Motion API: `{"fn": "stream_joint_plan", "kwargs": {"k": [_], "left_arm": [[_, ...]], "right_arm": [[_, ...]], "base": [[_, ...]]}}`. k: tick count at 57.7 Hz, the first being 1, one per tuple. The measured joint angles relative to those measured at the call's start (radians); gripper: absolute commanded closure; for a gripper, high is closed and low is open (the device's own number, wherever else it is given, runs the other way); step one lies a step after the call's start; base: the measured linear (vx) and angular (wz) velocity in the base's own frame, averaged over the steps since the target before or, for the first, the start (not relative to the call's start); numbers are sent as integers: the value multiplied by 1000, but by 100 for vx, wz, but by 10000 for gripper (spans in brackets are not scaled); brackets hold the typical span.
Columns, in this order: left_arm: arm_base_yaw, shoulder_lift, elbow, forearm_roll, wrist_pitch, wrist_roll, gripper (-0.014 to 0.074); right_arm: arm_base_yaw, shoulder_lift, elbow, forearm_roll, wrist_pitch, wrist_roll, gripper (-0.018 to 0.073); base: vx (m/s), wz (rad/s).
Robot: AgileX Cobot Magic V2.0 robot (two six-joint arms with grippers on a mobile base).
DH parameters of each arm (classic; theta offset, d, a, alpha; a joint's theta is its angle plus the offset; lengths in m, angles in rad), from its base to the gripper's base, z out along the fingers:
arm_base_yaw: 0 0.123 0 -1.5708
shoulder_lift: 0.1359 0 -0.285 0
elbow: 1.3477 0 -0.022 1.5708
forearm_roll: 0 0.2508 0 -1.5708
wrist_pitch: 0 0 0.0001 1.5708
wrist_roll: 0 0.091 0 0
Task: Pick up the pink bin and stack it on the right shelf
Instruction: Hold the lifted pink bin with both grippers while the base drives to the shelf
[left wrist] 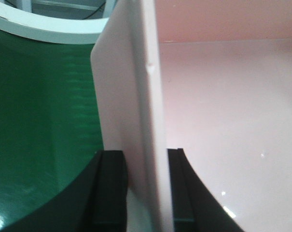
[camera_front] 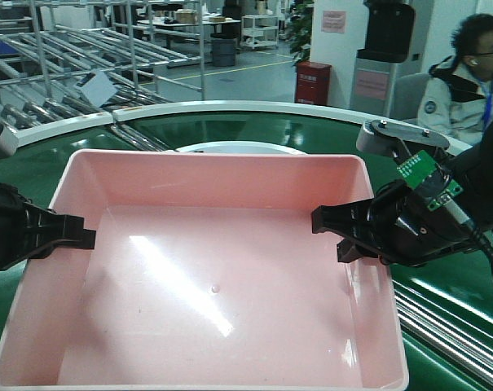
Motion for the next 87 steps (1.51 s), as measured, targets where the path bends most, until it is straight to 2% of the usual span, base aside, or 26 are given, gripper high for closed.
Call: {"fn": "stream_joint_plan", "kwargs": {"k": [23,51,69,87], "left_arm": [[0,0,0,1,1,0,596],[0,0,0,1,2,0,596],[0,0,0,-3,5,0,596],[0,0,0,-3,11,0,596]], "right_arm": [[1,0,0,0,1,0,568],[1,0,0,0,3,0,568],[1,-3,0,-1,14,0,568],[1,-5,0,-1,23,0,568]], "base": [[-27,-50],[-18,-86],[-7,-84],[7,-43]]}}
